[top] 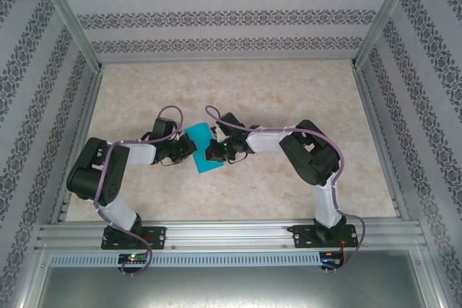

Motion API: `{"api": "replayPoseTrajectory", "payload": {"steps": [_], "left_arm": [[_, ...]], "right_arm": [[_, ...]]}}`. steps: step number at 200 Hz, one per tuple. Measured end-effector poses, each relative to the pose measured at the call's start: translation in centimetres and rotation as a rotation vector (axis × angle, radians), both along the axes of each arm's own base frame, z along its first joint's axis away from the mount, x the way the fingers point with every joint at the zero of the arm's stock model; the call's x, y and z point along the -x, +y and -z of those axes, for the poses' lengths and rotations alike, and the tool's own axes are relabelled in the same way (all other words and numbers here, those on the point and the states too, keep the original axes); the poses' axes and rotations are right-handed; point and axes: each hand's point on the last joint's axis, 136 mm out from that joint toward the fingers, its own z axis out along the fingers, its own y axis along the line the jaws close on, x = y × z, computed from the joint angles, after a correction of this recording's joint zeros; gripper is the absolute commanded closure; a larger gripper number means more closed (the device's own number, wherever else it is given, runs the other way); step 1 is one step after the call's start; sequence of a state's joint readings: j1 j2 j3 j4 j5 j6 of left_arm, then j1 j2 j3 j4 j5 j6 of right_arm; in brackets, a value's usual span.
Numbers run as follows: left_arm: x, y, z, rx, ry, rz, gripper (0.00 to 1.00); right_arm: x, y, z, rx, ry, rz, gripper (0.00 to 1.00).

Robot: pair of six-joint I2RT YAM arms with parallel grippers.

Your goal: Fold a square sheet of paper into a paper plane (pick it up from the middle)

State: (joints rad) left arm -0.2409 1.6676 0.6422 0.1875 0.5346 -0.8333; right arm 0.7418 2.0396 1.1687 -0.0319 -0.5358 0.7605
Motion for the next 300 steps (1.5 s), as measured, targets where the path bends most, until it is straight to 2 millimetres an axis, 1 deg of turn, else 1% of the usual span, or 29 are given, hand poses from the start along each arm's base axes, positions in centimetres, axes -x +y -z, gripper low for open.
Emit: {"api": "replayPoseTrajectory", "payload": {"steps": [85,139,157,185,199,232,245,254,266,280,289,300], "left_arm": [[-0.2,0.0,-0.1,-0.021,0.005,0.021,1.00],[-0.3,0.4,-0.1,-0.061,0.004,0.032,1.00],[-0.4,1.4,-0.2,-0.092,0.003,0.006,0.98],[-0.7,4.4,-0.5,-0.163,-0.005,-0.085,0.94],[-0.7,4.8,-1.2,-0.168,-0.019,-0.100,0.90],[-0.6,4.1,-3.7,-0.122,-0.081,-0.094,0.88],[-0.2,3.0,-4.3,-0.097,-0.093,-0.074,0.89],[0.2,1.9,-4.5,-0.081,-0.097,-0.049,0.89],[0.8,0.4,-4.5,-0.061,-0.094,-0.015,0.90],[1.8,-1.2,-3.9,-0.047,-0.074,0.021,0.92],[2.2,-1.8,-3.4,-0.045,-0.057,0.036,0.92],[2.5,-2.2,-2.7,-0.045,-0.039,0.041,0.92]], "right_arm": [[0.3,-0.4,-0.1,-0.027,-0.036,0.007,1.00],[0.2,-0.5,-0.1,-0.030,-0.034,0.024,1.00],[0.2,-0.5,-0.1,-0.031,-0.035,0.025,1.00],[0.3,-0.6,-0.1,-0.026,-0.028,0.028,1.00],[0.4,-0.7,-0.1,-0.024,-0.025,0.028,1.00],[0.5,-0.7,-0.1,-0.024,-0.023,0.030,1.00],[0.4,-0.7,-0.1,-0.025,-0.023,0.030,1.00],[0.4,-0.7,-0.1,-0.025,-0.021,0.032,1.00],[0.5,-0.7,-0.1,-0.025,-0.018,0.035,1.00],[0.5,-0.7,-0.1,-0.025,-0.015,0.039,1.00],[0.5,-0.7,-0.1,-0.025,-0.013,0.040,1.00],[0.5,-0.7,-0.1,-0.023,-0.014,0.042,1.00]]}}
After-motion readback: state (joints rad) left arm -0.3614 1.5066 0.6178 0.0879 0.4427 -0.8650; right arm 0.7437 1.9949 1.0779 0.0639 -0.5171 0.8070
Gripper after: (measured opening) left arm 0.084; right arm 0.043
